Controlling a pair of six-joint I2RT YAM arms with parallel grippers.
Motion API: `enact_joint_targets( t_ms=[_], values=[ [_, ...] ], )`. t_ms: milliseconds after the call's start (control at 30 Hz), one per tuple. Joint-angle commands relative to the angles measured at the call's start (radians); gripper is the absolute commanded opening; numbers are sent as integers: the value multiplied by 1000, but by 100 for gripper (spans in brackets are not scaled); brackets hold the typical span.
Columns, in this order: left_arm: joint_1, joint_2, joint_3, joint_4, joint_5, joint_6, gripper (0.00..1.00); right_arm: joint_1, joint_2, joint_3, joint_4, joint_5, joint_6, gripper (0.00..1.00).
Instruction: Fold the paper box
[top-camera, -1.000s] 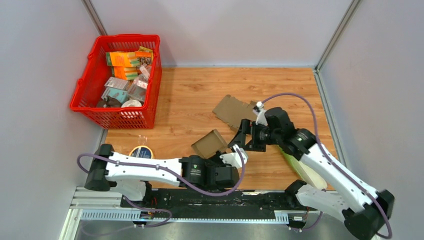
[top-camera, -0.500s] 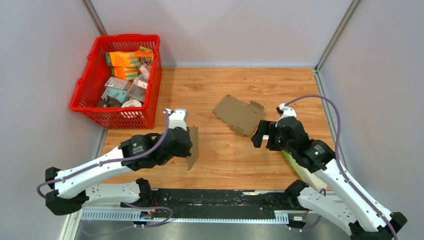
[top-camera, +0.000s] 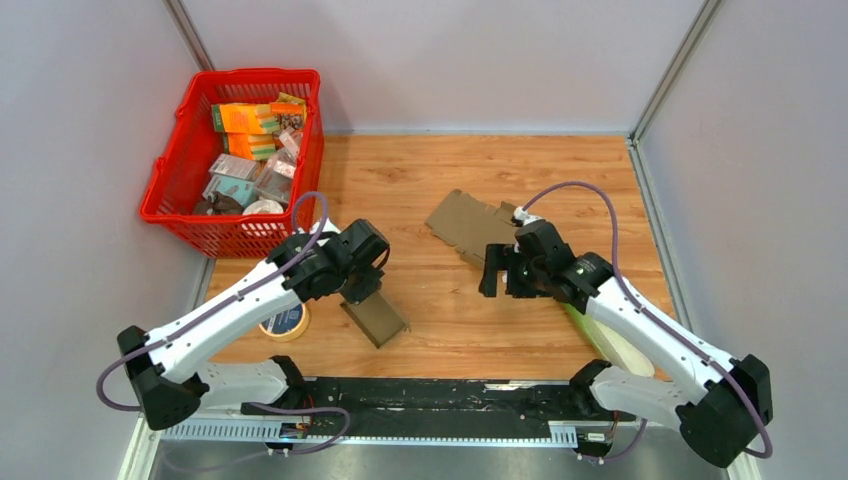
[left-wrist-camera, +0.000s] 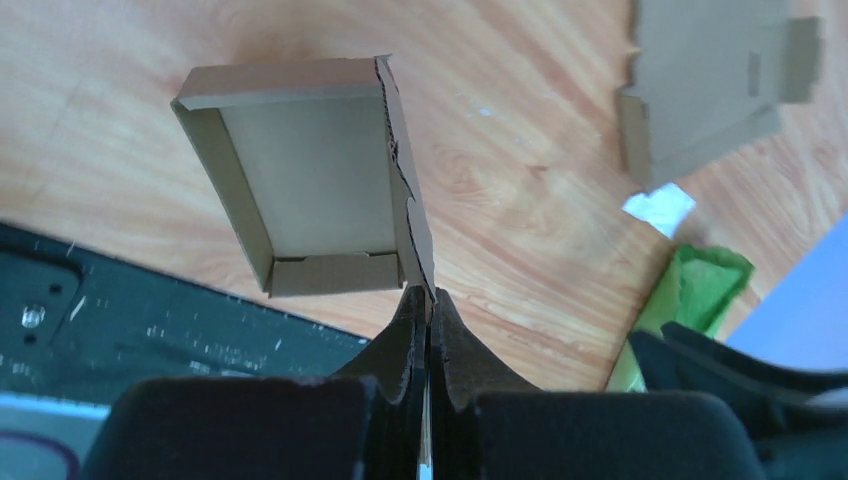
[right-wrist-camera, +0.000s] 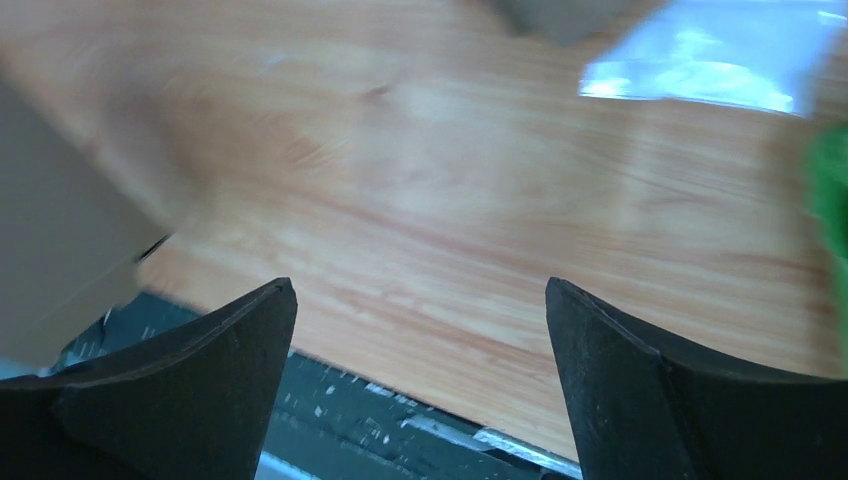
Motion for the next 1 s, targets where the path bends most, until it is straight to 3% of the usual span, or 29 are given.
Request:
enact_joint_targets(
  t_ms=[0,167,467,600,767,967],
  values=[
    [48,41,46,-162,124,-198,0,152,-157,-43,271,-216,-153,98],
    [139,64,-47,-172,297,-247,0,489,-281,-124,430,-121,-290,99],
    [162,105,-115,-129,422,-238,0,751,-5,-33,467,120,-382,95],
    [185,81,-130,-147,391,-224,0,752,38,-17,498,97,-419,95],
    [199,32,-196,-31,399,-157,0,757,84,58,438,22,-425,95],
    [214,-10,-167,2,368,-100,0,754,163,240,216,83,-285,98]
  ],
)
